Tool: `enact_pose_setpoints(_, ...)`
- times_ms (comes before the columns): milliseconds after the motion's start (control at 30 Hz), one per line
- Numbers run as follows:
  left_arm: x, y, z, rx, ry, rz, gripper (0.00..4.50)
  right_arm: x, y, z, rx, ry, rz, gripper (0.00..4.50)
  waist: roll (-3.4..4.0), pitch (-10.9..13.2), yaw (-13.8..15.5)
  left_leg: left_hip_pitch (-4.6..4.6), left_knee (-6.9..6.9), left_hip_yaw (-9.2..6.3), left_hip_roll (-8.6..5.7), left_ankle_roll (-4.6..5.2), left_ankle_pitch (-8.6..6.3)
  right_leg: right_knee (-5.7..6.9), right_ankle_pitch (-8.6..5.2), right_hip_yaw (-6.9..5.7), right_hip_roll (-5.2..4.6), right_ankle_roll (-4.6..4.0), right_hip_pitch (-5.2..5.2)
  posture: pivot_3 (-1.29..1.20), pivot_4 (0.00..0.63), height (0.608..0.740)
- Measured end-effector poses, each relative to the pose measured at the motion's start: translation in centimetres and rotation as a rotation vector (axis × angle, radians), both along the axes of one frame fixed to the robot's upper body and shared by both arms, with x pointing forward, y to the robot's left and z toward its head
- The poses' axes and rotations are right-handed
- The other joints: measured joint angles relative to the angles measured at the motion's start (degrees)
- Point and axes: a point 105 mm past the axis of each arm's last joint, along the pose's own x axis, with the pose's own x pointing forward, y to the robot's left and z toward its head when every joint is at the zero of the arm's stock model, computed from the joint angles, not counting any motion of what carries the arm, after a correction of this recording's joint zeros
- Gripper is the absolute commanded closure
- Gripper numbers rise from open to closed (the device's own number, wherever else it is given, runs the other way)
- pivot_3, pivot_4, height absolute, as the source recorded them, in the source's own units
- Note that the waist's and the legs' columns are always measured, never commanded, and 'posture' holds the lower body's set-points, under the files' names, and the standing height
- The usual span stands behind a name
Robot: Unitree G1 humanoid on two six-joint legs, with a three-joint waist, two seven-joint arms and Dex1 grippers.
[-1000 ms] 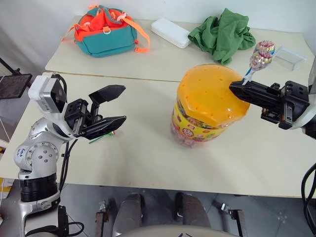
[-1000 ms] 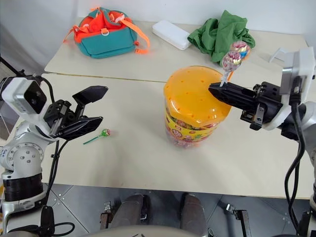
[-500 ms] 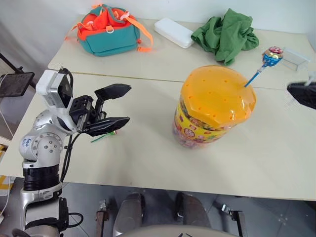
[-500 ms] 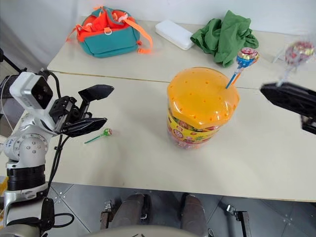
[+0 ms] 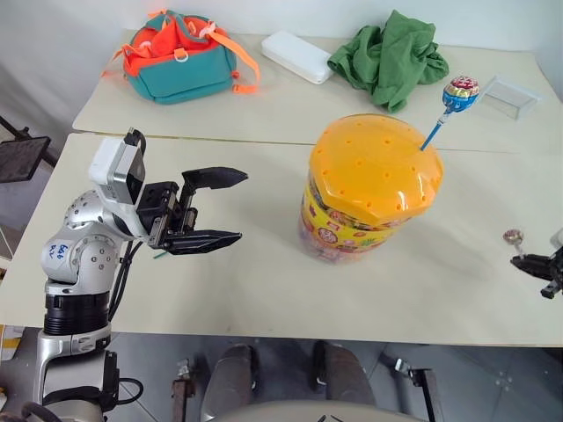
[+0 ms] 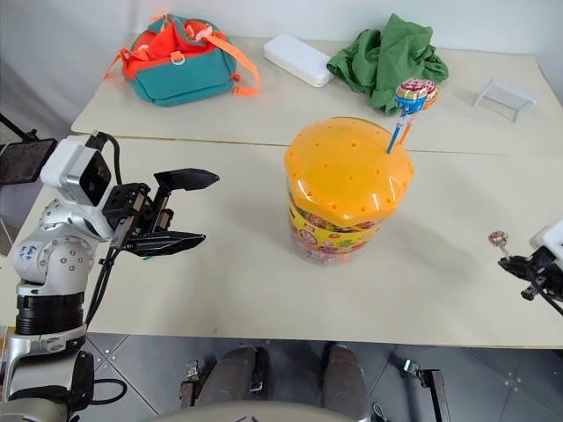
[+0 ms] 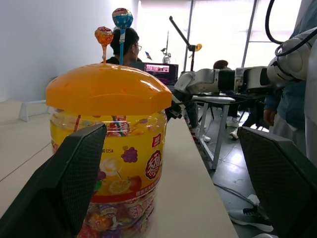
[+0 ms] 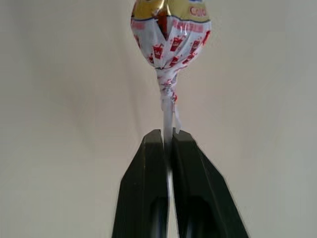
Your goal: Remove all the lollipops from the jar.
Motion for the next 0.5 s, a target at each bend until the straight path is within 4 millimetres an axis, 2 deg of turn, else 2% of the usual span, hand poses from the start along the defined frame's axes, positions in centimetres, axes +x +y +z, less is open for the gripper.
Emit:
enact_pose_setpoints(100, 0.2, 0.0, 0.0, -0.002, 0.013, 0.016, 0.00, -0.1, 0.5, 0.0, 0.032, -0.020, 0.036, 2.21, 0.00, 0.00, 0.22, 0.00, 0.04, 0.00, 0.00, 0.00, 0.00, -0.03, 0.00, 0.02, 0.00, 0.00, 0.05, 0.00, 0.150, 0.740)
enact_pose_setpoints(167, 0.3, 0.1, 0.1, -0.008, 0.018, 0.026, 0.00, 0.4, 1.3, 1.0, 0.080, -0.095, 0.076, 1.50, 0.00, 0.00, 0.22, 0.01, 0.07, 0.00, 0.00, 0.00, 0.00, -0.04, 0.00, 0.03, 0.00, 0.00, 0.08, 0.00, 0.150, 0.740)
enact_pose_setpoints(200, 0.4, 0.1, 0.1, -0.018, 0.026, 0.034, 0.00, 1.0, 2.3, 2.4, 0.122, -0.189, 0.115, 1.20, 0.00, 0.00, 0.20, 0.02, 0.08, -0.02, 0.01, 0.00, 0.00, -0.03, 0.00, 0.03, 0.01, 0.00, 0.08, 0.00, 0.150, 0.740)
enact_pose_setpoints(333, 0.8, 0.2, 1.1, -0.102, 0.066, 0.042, 0.00, 1.9, 6.6, 9.0, 0.290, -0.444, 0.245, 1.20, 0.27, 0.07, 0.17, 0.05, 0.08, -0.07, 0.05, 0.00, 0.00, 0.07, 0.00, 0.03, 0.02, 0.00, 0.08, 0.00, 0.150, 0.740)
enact_pose_setpoints(367, 1.0, 0.3, 1.8, -0.131, 0.066, 0.047, 0.00, 1.7, 8.3, 11.4, 0.344, -0.517, 0.303, 1.20, 0.27, 0.07, 0.21, 0.04, 0.09, -0.13, 0.09, -0.03, -0.01, 0.08, 0.01, 0.01, 0.08, -0.01, 0.08, 0.00, 0.150, 0.740)
enact_pose_setpoints(433, 1.2, 0.4, 2.9, -0.170, 0.057, 0.046, 0.00, 0.9, 11.0, 14.5, 0.421, -0.596, 0.397, 1.20, 0.27, 0.07, 0.25, 0.05, 0.10, -0.23, 0.11, -0.08, -0.04, 0.10, 0.01, -0.02, 0.11, -0.01, 0.12, 0.00, 0.150, 0.740)
enact_pose_setpoints(500, 1.5, 0.8, 3.5, -0.213, 0.071, 0.054, 0.00, -0.2, 14.0, 16.2, 0.517, -0.595, 0.492, 1.20, 0.27, 0.07, 0.42, 0.04, 0.15, -0.32, 0.10, -0.10, -0.06, 0.10, 0.01, -0.08, 0.11, -0.01, 0.18, 0.00, 0.150, 0.740)
